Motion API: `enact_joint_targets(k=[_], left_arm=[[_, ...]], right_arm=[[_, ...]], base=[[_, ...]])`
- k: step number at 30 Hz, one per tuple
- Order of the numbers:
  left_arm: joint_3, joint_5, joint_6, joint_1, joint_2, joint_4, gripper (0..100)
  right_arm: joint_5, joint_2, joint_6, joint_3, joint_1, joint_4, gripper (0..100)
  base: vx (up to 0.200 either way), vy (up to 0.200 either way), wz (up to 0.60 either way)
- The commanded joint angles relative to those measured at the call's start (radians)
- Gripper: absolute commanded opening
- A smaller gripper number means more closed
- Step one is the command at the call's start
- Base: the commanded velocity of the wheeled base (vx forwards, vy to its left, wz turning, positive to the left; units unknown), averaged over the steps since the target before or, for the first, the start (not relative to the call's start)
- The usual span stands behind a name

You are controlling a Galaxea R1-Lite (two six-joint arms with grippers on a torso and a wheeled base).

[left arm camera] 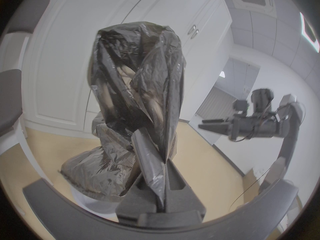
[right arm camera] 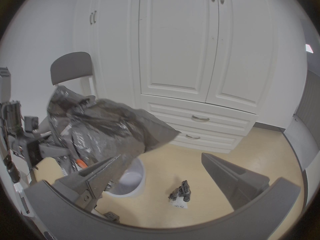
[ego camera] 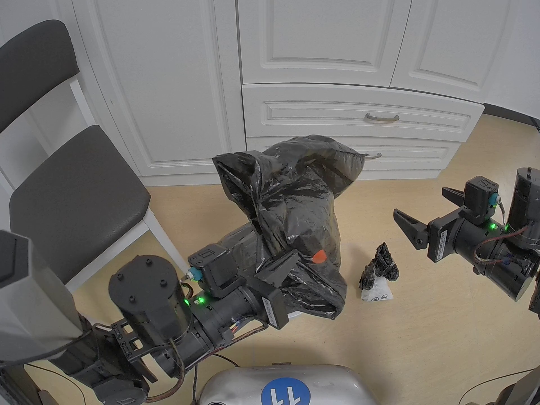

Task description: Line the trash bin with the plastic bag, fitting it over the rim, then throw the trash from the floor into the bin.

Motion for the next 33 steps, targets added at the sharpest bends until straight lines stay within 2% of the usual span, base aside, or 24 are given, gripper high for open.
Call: enact_joint_targets(k=[1,8,13,20,33], left_arm=[[-0.003,0.001,-0.026,-0.044,-0.071,0.001,0],[0.003,-0.010,-0.112,-0.091,-0.027,-0.008,0],[0.006,-0.028,-0.124,-0.073,0.038,-0.037,0],[0.023,-0.110,-0.158,-0.013,0.072,-0.040,0],[0.006,-0.110,-0.190,-0.008,0.056,-0.046,0]], right_arm=[[0.003,0.011,-0.001,-0.005,-0.039,0.000,100],[0.012,0.058,0.000,-0.025,-0.090,-0.011,100],[0.014,0.084,0.005,-0.044,-0.120,-0.013,100],[0.029,0.160,0.011,-0.090,-0.196,-0.019,100],[0.071,0.218,0.040,-0.117,-0.251,-0.019,100]], base=[[0.000,0.000,0.00],[0.000,0.000,0.00],[0.000,0.000,0.00],[0.000,0.000,0.00],[0.000,0.000,0.00]])
